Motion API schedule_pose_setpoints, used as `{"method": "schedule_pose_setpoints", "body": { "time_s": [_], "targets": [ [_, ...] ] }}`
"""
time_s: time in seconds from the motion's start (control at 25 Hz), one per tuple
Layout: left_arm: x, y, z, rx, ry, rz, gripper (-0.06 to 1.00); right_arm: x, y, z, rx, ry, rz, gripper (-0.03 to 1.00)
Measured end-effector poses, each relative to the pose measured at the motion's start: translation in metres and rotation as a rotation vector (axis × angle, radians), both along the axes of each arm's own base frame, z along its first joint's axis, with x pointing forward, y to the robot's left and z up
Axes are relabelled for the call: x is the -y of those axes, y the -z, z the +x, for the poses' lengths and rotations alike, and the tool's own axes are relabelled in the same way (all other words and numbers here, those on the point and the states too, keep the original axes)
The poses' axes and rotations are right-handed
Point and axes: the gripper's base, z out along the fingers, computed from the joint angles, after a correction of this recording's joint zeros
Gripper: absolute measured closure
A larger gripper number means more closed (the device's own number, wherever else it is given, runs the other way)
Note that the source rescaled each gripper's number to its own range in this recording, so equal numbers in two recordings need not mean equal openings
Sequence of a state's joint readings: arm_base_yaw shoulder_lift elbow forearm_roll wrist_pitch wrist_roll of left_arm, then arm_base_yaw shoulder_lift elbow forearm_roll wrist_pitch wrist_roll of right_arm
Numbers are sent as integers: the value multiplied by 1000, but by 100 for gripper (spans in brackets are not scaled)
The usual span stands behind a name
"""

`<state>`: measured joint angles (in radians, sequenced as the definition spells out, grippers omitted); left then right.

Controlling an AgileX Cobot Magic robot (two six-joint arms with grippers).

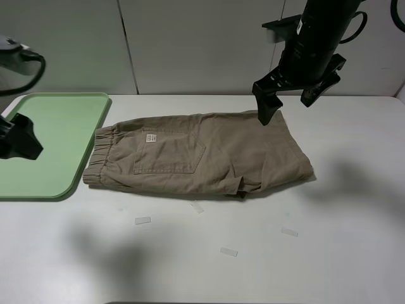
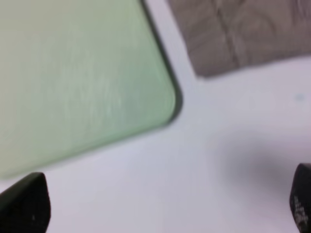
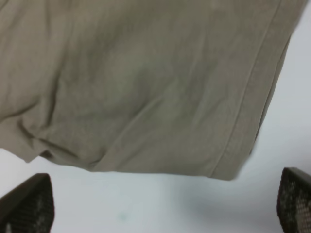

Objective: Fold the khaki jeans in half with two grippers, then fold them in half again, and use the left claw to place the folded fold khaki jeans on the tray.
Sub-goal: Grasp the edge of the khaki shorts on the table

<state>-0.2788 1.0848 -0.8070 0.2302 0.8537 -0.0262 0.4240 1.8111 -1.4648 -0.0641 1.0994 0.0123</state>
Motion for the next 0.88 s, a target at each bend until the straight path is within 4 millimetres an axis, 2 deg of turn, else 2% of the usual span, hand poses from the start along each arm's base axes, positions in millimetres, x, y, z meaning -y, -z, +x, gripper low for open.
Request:
{"method": "schedule_pose_setpoints", "body": {
  "time_s": [0.16,0.44,0.72,0.88],
  "targets": [
    [-11,-20,-35,15,-101,-34,-2,0,0,0,-4,5,0,-3],
    [-34,-53,-110,220,-150,-123,-1,-1,0,-1,-12,11,18,-3],
    [-50,-62,-182,481,-105,-245,0,-4,0,-2,-23,21,44,-3],
    [-48,-51,-203,531,-3,-299,0,-4,0,-2,-24,22,46,-3]
  ]
}}
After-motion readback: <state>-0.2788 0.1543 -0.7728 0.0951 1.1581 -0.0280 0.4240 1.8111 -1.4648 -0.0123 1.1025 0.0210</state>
